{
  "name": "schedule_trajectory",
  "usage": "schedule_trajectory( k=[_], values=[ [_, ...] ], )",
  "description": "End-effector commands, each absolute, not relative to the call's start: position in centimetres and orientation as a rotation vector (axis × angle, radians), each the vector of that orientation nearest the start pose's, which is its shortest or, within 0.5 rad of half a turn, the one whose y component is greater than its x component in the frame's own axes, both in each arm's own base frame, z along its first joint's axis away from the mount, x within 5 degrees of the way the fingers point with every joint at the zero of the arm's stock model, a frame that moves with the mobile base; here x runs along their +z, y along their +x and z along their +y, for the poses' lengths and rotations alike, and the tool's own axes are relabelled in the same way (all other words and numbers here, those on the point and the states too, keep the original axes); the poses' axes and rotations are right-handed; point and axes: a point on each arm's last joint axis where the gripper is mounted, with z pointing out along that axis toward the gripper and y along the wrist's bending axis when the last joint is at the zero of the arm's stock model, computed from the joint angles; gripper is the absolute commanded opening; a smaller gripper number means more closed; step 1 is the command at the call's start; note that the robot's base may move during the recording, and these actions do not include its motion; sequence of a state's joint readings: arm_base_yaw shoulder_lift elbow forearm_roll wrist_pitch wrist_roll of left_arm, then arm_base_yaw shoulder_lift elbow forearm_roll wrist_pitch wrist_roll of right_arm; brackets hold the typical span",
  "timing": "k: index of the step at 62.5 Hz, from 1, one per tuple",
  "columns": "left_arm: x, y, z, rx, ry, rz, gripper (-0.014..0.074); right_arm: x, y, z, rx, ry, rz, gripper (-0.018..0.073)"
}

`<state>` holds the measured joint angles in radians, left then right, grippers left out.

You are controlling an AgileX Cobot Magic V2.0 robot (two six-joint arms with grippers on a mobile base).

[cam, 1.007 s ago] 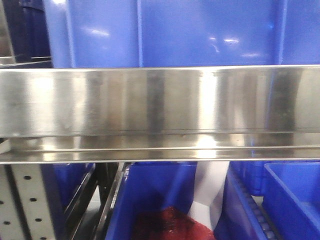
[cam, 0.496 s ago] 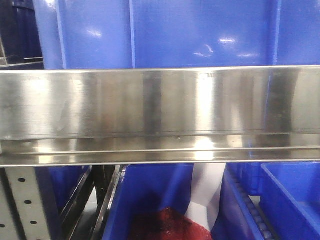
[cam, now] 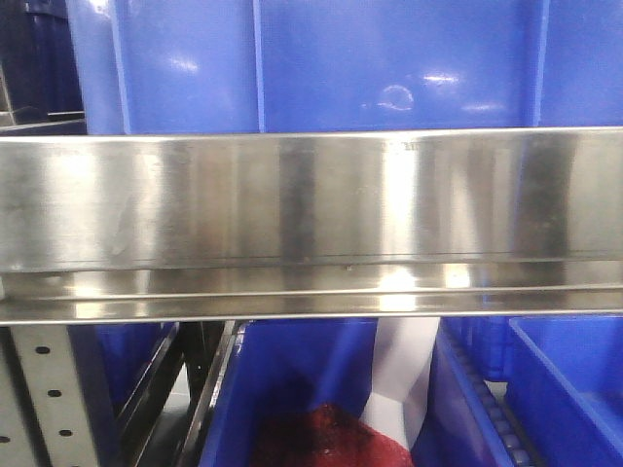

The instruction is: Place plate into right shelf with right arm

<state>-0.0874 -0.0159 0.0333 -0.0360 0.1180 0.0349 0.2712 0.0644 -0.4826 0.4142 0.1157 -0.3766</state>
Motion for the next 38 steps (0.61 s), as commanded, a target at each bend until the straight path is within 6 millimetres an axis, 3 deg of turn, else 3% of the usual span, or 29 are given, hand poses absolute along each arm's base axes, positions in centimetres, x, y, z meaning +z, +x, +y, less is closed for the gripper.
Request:
schedule_trajectory(
  k=[1,10,21,30,38],
  values=[
    [19.8,5.6,-0.5,-0.083,0.064,1.533,-0.0047,39.0,1.3,0.7,0.299,-0.158,1.117,0.0057],
    [19.8,5.6,-0.5,-0.083,0.064,1.533,-0.0047,43.0,3.9,1.7,0.309,-0.192,1.197,0.0057],
    [19.8,5.6,-0.5,-0.083,0.064,1.533,-0.0047,47.5,9.8,3.5,0.315,-0.221,1.301,0.0057],
    [19.8,5.6,-0.5,-0.083,0.064,1.533,-0.0047,49.6,14.5,4.9,0.319,-0.239,1.366,0.0057],
    [19.8,5.6,-0.5,-0.083,0.064,1.533,-0.0047,50.0,19.1,6.3,0.328,-0.269,1.459,0.0057]
  ],
)
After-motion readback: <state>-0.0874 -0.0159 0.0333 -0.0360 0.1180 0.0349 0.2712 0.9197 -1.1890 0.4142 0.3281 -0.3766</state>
